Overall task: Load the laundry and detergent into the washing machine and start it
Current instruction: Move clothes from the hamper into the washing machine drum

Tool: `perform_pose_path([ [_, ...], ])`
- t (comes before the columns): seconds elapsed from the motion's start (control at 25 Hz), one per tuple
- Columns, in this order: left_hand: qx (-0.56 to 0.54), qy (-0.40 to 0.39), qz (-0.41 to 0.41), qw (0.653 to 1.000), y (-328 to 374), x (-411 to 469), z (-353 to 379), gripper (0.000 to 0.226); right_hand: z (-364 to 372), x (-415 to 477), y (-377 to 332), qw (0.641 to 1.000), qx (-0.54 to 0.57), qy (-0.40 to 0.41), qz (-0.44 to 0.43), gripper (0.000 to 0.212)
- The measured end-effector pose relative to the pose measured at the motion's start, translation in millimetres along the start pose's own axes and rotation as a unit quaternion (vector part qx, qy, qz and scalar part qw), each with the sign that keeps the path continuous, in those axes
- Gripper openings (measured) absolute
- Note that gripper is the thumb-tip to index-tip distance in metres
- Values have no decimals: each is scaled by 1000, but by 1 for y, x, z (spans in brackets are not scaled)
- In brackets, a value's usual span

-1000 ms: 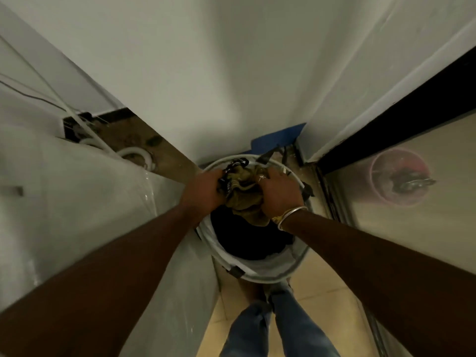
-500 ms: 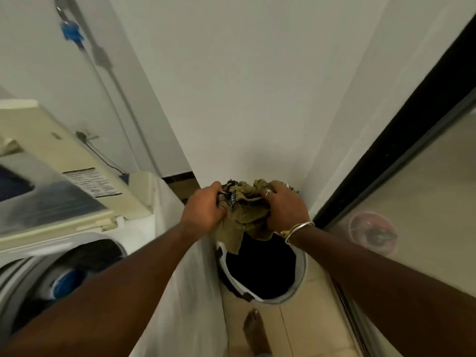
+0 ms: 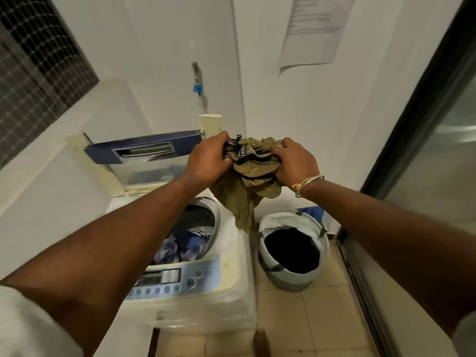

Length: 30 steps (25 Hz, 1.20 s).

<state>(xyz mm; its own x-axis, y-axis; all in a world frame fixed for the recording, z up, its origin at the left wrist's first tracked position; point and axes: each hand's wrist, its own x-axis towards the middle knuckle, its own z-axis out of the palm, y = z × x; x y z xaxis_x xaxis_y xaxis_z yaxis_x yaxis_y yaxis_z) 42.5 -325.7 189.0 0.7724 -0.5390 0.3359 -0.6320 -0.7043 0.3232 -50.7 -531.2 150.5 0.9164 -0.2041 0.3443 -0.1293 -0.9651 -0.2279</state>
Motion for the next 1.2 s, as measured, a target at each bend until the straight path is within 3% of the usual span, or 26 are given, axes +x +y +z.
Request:
perform_pose_path([
  [0.2,-10,61,-78,995,-66,-44,-79,22,-6,14,-111,997,72,16,-36,39],
  [0.4,-91,76,-191,974,-154,-94,-85,22,52,18,-205,977,212,-21,24,35],
  [0.68,-106,-52,-230,966,-287,-124,-32,30,172,35,-274,962,235,-84,108,24],
  [0.76,-110,-133,-235,957,-315,-128,-7,53,204,36,-278,950,246,-134,136,27],
  [0.88,-95,-232,-225,941,-344,-129,19,84,244,33,-278,934,235,-210,168,56],
  [1.0,-90,-242,-215,942,-358,-123,26,77,253,33,-281,946,169,-245,128,63],
  [1.2,-89,-254,-191,944,-364,-110,29,68,253,38,-275,941,189,-241,148,58],
])
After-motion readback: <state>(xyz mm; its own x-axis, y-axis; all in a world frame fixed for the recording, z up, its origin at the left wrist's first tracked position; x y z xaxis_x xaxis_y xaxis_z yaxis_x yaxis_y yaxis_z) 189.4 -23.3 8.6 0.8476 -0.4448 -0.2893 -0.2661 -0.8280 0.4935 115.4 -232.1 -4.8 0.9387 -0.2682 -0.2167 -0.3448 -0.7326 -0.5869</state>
